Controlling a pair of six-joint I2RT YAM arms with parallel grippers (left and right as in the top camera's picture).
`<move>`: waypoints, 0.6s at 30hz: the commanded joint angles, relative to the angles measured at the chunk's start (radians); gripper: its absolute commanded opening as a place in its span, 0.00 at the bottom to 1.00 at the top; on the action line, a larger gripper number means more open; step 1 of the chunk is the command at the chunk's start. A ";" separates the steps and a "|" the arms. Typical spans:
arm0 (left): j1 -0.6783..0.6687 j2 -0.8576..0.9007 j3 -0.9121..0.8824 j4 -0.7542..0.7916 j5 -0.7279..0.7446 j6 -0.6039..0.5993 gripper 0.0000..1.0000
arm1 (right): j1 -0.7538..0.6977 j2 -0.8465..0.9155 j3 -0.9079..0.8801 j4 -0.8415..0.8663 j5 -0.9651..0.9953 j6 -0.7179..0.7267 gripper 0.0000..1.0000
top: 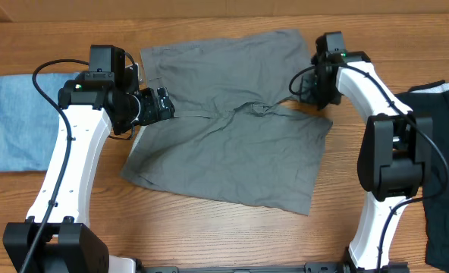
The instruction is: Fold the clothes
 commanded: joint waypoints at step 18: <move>-0.002 0.002 -0.004 0.000 -0.006 0.001 1.00 | -0.032 -0.100 0.089 0.035 -0.148 0.002 0.04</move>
